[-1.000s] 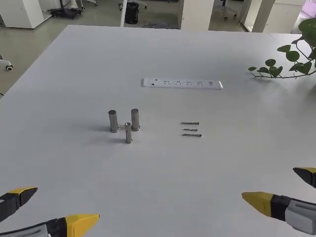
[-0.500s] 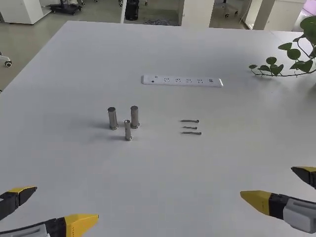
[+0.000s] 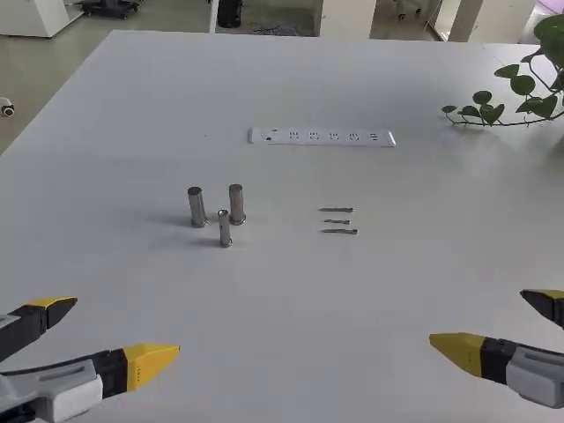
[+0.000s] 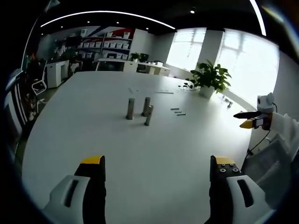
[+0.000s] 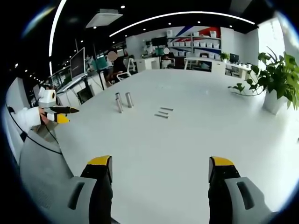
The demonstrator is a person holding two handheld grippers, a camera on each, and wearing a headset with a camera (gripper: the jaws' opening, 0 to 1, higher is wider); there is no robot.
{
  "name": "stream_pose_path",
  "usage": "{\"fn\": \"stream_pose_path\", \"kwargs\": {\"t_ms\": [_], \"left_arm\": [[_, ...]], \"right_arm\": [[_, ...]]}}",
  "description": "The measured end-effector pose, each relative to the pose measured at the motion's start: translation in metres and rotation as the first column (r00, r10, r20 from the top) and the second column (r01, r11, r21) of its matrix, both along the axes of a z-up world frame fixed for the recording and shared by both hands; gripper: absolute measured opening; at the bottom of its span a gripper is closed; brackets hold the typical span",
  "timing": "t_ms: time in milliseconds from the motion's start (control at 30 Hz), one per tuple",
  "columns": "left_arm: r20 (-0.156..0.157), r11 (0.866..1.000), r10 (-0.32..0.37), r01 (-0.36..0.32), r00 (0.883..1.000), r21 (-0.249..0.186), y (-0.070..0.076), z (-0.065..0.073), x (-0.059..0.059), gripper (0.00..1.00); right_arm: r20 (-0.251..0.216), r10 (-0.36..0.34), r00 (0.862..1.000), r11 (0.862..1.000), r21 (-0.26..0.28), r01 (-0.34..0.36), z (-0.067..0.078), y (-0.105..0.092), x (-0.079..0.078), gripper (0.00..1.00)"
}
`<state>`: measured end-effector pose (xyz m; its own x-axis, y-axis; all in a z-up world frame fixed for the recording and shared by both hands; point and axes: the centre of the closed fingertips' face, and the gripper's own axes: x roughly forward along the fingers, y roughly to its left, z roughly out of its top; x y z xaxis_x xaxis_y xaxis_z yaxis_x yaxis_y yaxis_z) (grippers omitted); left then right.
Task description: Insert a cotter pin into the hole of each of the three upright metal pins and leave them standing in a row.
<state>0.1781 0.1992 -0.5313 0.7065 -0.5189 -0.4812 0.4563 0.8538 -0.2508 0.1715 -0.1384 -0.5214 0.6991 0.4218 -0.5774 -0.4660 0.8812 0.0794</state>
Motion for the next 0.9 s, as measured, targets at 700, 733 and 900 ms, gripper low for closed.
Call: {"fn": "stream_pose_path", "kwargs": {"t_ms": [700,733,900], "left_arm": [[0.102,0.997,-0.025,0.017,0.994,0.077,-0.051,-0.003,0.102,0.62],[0.102,0.997,-0.024,0.016,0.994,0.078,-0.053,-0.005,0.105,0.59],[0.107,0.995,-0.003,-0.007,0.994,0.099,-0.057,-0.013,0.123,0.45]], "right_arm": [[-0.017,0.012,1.000,1.000,-0.006,-0.012,-0.002,-0.003,-0.001,0.82],[-0.016,0.013,1.000,1.000,-0.007,-0.013,-0.002,-0.003,-0.001,0.82],[-0.018,0.012,1.000,1.000,-0.007,-0.012,-0.002,-0.005,-0.001,0.81]]}}
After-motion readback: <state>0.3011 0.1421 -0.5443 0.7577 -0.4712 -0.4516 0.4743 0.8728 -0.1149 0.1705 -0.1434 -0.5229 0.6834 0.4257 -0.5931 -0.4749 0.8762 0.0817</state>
